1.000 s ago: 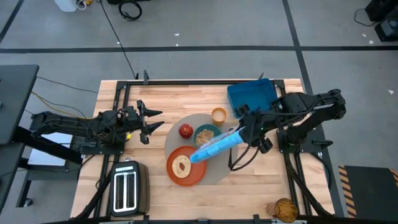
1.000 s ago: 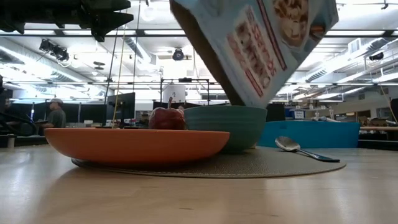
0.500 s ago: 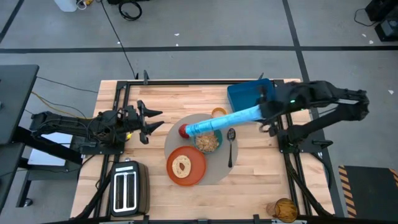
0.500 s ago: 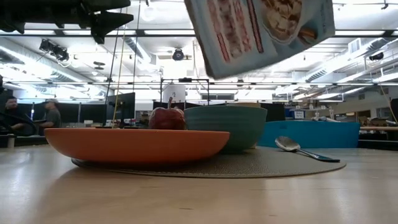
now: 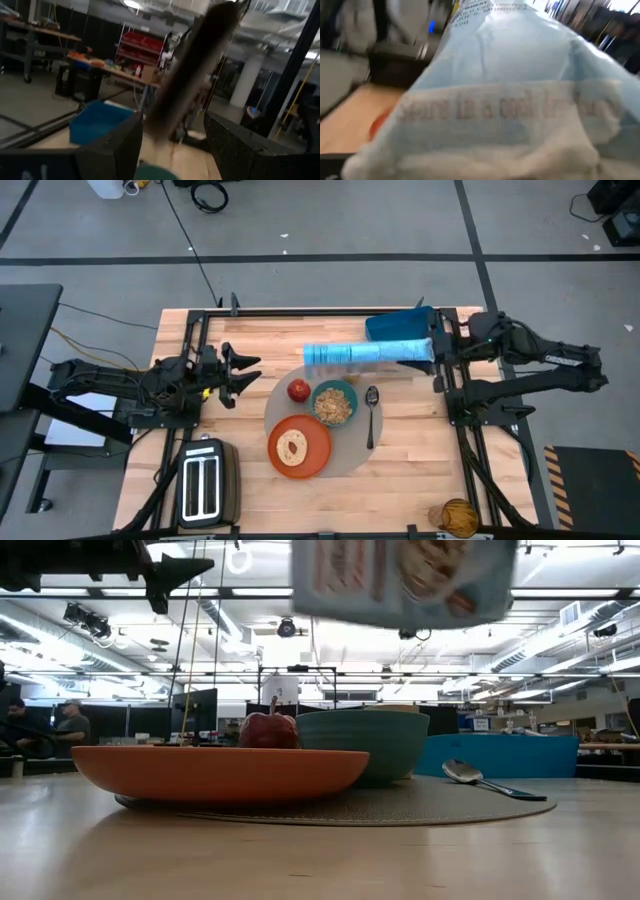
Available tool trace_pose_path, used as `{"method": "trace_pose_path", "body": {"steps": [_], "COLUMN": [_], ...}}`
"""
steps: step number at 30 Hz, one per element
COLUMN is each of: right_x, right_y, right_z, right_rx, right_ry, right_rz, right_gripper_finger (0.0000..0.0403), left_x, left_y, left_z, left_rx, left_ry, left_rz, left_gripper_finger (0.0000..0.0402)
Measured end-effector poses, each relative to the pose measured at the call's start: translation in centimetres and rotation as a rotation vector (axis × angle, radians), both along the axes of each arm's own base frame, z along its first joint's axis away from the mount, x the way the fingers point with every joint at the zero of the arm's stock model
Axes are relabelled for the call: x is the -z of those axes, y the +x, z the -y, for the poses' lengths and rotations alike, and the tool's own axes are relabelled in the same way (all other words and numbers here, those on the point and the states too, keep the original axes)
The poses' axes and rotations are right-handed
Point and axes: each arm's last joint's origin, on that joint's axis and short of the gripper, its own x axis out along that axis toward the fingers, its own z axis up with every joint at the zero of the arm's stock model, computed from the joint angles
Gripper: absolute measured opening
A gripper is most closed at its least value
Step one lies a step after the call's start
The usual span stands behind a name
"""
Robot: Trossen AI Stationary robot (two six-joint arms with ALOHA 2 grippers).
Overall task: Arrange a breakfast setting
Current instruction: Pour the cereal into the blue bowl
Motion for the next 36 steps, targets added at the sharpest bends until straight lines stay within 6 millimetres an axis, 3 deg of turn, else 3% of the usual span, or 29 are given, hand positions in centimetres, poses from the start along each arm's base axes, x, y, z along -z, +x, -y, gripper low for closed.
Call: {"method": "trace_pose_path", "body": {"steps": [8,11,14,20,27,31,36], "right_x": [4.9,5.5,6.5,7.8,8.2,8.3,7.9], "right_y": [3.1,4.1,5.4,9.2,13.0,13.6,13.3], "right_z": [1.0,1.0,0.8,1.2,1.5,1.6,1.7], "right_rx": [0.062,-0.021,-0.143,-0.235,-0.302,-0.302,-0.303], "right_ry": [-0.007,0.008,0.038,0.113,0.152,0.138,0.136], "right_rz": [0.401,0.651,0.786,0.849,0.849,0.891,0.92], "right_gripper_finger": [0.0153,0.0153,0.0153,0.0153,0.0153,0.0153,0.0153], "left_x": [1.9,2.2,2.1,2.1,0.2,-1.0,-1.6], "left_y": [2.1,3.3,4.5,6.2,9.9,11.3,11.6], "left_z": [0.2,0.3,0.1,-0.3,-0.6,-0.1,0.3], "left_rx": [0.025,0.014,-0.011,0.05,0.086,0.169,0.256], "left_ry": [0.046,0.113,0.168,0.244,0.338,0.408,0.449], "left_rz": [-0.136,-0.123,-0.048,0.089,0.101,0.129,0.159], "left_gripper_finger": [0.0218,0.0218,0.0218,0.0231,0.0304,0.0315,0.0311]}}
